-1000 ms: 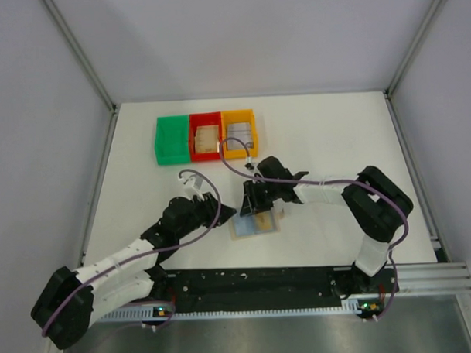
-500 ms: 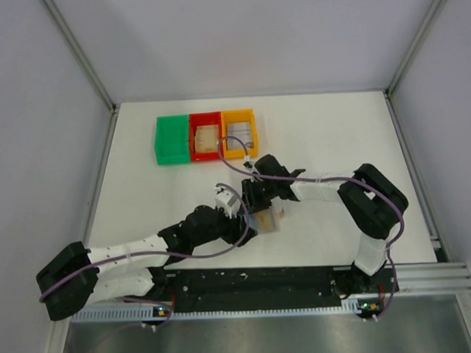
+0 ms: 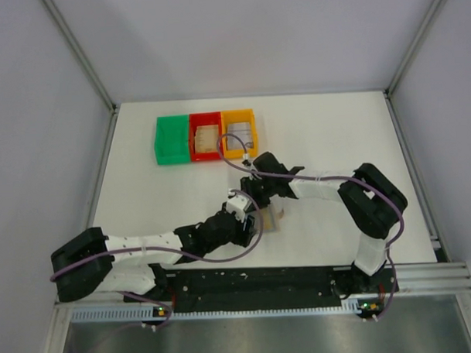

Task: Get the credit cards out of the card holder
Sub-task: Remove the credit card from the card holder.

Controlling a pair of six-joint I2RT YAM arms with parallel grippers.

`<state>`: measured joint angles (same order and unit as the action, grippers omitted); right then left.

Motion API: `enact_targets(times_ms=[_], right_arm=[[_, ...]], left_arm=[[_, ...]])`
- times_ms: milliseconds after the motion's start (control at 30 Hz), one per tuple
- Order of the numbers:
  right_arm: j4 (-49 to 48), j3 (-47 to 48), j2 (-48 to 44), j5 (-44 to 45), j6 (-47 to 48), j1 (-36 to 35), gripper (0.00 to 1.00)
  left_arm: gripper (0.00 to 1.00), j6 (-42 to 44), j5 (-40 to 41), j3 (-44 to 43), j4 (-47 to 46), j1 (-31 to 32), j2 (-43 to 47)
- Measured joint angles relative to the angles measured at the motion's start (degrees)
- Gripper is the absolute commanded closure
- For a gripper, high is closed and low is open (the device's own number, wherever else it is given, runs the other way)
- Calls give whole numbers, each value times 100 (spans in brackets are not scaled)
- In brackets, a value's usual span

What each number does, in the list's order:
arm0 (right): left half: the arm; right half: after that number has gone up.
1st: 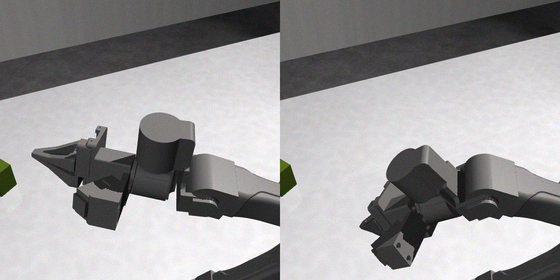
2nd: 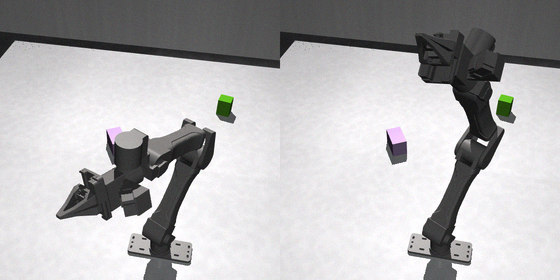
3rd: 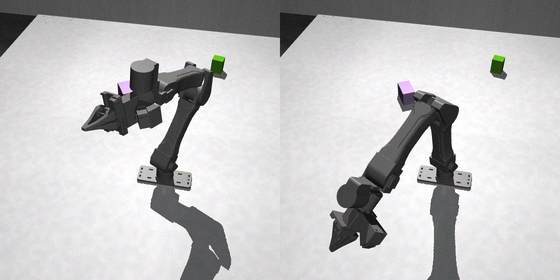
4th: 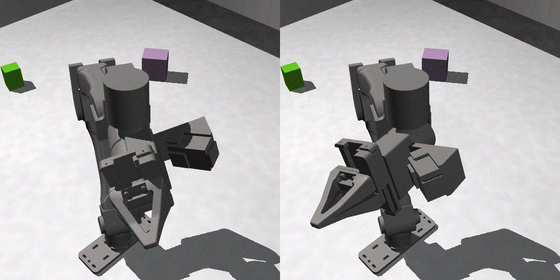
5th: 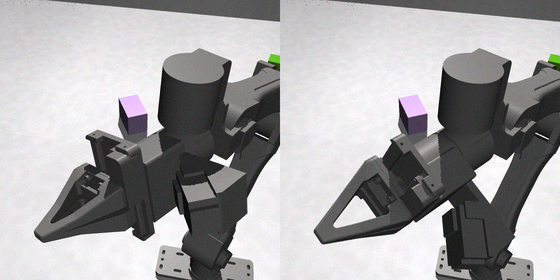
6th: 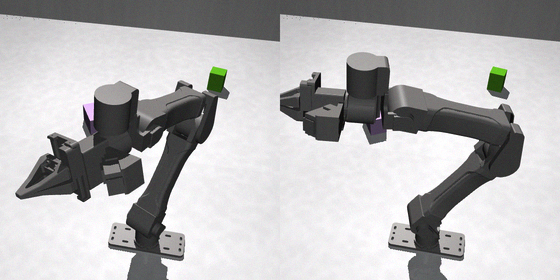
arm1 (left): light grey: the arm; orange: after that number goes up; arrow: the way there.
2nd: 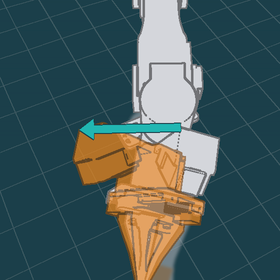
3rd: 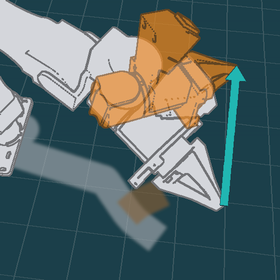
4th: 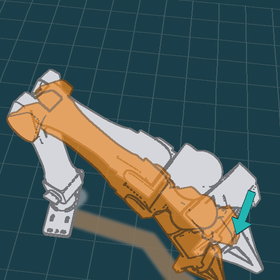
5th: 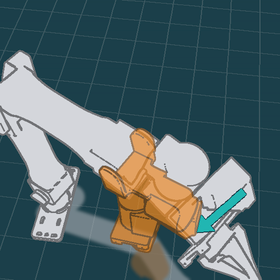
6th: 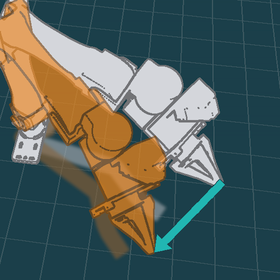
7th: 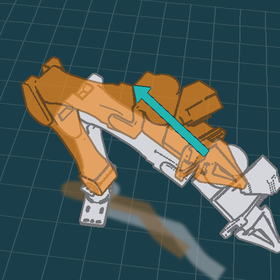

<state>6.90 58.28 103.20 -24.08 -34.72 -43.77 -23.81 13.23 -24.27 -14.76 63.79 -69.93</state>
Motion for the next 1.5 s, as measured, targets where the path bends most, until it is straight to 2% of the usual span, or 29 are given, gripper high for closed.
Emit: enact_targets(times_ms=[200, 333, 500, 667, 967, 1200, 1367, 1500], right_arm=[[234, 267, -9, 44, 26, 0, 63], [435, 481, -149, 208, 66, 4, 59], [616, 496, -686, 407, 35, 164, 51], [595, 142, -1432, 481, -107, 612, 48], [426, -1069, -1681, 146, -643, 863, 47], [-87, -1294, -1550, -136, -942, 863, 48], [-352, -1375, -1421, -184, -1038, 863, 48], [-407, -1405, -1338, -92, -1034, 863, 48]], left_arm=[[39, -109, 540, 0, 170, 79, -9], [41, -310, 745, -17, 212, 79, -96], [42, -501, 879, -79, 304, 79, -337], [43, -654, 938, -81, 299, 76, -343], [43, -949, 662, -79, 216, -151, -317], [44, -1368, 81, -48, 20, -584, -352], [51, -1683, -284, 138, -190, -898, -444], [71, -1895, -514, 216, -317, -1097, -588]])
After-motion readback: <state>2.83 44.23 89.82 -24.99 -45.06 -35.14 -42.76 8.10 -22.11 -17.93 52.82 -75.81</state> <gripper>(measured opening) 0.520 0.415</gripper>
